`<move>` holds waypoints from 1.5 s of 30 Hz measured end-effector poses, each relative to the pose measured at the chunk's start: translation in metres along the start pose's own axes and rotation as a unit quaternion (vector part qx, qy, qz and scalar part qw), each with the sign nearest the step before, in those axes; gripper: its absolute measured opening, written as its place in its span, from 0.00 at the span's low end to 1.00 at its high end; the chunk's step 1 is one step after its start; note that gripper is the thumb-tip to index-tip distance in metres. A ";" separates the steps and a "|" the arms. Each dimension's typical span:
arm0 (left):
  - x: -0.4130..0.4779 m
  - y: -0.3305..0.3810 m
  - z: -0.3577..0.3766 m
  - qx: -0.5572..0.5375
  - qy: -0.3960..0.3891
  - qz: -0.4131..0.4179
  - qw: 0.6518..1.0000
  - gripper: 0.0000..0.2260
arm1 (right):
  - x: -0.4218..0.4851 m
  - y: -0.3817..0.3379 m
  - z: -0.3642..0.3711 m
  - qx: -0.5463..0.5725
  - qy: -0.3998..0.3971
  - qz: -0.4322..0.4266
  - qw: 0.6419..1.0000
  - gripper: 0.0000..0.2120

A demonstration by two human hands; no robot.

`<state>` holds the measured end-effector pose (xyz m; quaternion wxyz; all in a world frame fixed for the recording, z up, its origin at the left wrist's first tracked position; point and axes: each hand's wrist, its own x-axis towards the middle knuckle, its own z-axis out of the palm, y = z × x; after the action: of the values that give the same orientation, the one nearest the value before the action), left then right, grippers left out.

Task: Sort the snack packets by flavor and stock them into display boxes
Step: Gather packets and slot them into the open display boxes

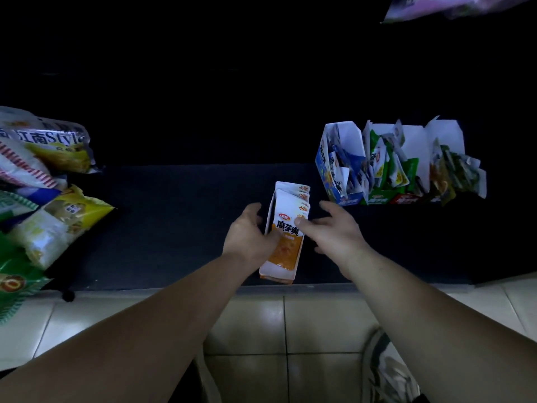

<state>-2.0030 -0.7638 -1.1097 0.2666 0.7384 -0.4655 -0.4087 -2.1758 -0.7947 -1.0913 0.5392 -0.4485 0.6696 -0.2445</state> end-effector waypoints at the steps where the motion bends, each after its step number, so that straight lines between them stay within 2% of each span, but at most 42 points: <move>1: -0.001 -0.005 0.001 -0.022 -0.011 0.011 1.000 0.27 | 0.003 0.000 0.003 -0.003 0.006 -0.003 1.000 0.36; 3: -0.005 -0.011 0.001 -0.048 -0.032 0.034 0.998 0.20 | 0.008 -0.001 0.009 -0.026 0.025 -0.016 0.999 0.23; 4: -0.007 -0.013 0.000 -0.050 -0.041 0.044 0.997 0.22 | 0.012 -0.002 0.011 -0.045 0.037 -0.023 0.998 0.15; 6: -0.011 -0.015 -0.001 -0.048 -0.059 0.059 0.995 0.30 | 0.018 -0.003 0.015 -0.066 0.055 -0.025 0.996 0.09; 13: -0.014 -0.024 0.001 -0.065 -0.094 0.034 0.993 0.39 | 0.025 -0.014 0.024 -0.022 0.067 0.018 0.997 0.13; 17: -0.006 -0.026 0.004 -0.085 -0.083 0.016 0.993 0.38 | 0.009 -0.014 0.016 0.001 0.006 0.045 0.999 0.14; 19: -0.005 -0.028 0.005 -0.099 -0.056 -0.002 0.994 0.34 | 0.000 -0.006 0.012 -0.022 -0.030 0.084 0.996 0.14; 21: -0.003 -0.030 0.006 -0.119 -0.038 -0.022 0.992 0.32 | -0.007 0.006 0.014 0.001 -0.051 0.115 0.992 0.14; 22: -0.001 -0.029 0.007 -0.130 -0.036 -0.024 0.991 0.31 | -0.009 0.012 0.016 0.023 -0.050 0.112 0.992 0.15; 25: 0.011 -0.019 0.005 -0.120 -0.032 -0.003 0.992 0.29 | -0.003 0.016 0.023 0.055 -0.034 0.050 0.997 0.31; 28: 0.028 -0.004 -0.001 -0.129 -0.027 0.033 0.991 0.28 | 0.014 0.004 0.029 0.033 -0.070 -0.016 0.997 0.36; 31: 0.047 -0.001 -0.003 -0.089 -0.030 0.084 0.992 0.32 | 0.031 -0.010 0.032 0.026 -0.101 -0.038 0.994 0.34; 34: 0.064 -0.003 0.002 -0.034 -0.049 0.108 0.992 0.37 | 0.049 -0.021 0.032 0.059 -0.094 -0.004 0.994 0.35; 37: 0.080 -0.003 0.002 -0.047 -0.075 0.091 0.992 0.41 | 0.067 -0.035 0.030 0.059 -0.135 0.015 0.989 0.21; 39: 0.086 0.000 -0.002 -0.075 -0.087 0.067 0.991 0.42 | 0.073 -0.043 0.029 0.099 -0.145 0.029 0.984 0.16; 41: 0.087 0.002 -0.009 -0.059 -0.087 0.051 0.993 0.41 | 0.075 -0.045 0.025 0.126 -0.112 0.042 0.985 0.19; 43: 0.084 0.001 -0.013 0.037 -0.071 0.074 0.994 0.40 | 0.070 -0.037 0.016 0.083 -0.065 0.055 0.993 0.21; 45: 0.080 -0.002 -0.012 0.120 -0.037 0.106 0.986 0.38 | 0.063 -0.025 0.001 -0.016 -0.022 0.041 0.999 0.11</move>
<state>-1.9733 -0.8351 -1.1336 0.2001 0.6959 -0.5965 -0.3462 -2.1677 -0.8612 -1.1027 0.5565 -0.4344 0.6788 -0.2018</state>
